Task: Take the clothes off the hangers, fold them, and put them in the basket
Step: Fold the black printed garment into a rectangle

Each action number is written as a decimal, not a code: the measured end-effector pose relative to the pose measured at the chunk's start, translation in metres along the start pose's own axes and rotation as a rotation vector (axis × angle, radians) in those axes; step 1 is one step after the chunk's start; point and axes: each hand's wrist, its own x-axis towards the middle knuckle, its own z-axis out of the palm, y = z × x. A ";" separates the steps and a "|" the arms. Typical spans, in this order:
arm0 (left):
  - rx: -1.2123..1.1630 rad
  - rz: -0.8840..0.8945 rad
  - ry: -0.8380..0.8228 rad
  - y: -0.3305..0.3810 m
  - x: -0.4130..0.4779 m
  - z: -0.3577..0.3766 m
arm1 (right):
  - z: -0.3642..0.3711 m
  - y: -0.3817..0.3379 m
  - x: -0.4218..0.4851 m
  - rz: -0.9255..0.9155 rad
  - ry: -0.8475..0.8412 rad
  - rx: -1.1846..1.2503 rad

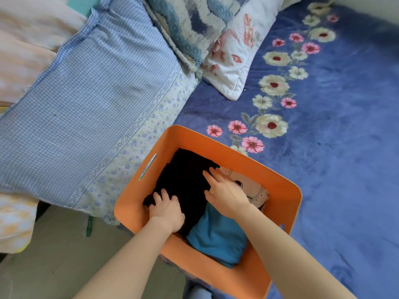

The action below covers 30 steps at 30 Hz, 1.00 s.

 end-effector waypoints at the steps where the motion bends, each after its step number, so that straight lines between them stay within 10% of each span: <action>1: -0.034 0.031 0.031 0.004 -0.007 -0.006 | -0.004 0.002 -0.012 0.008 0.004 -0.001; 12: -0.065 0.474 0.262 0.182 -0.198 0.006 | -0.061 0.057 -0.317 0.335 0.195 -0.056; 30: 0.571 1.407 0.526 0.544 -0.534 0.175 | -0.023 0.187 -0.840 1.133 0.478 -0.016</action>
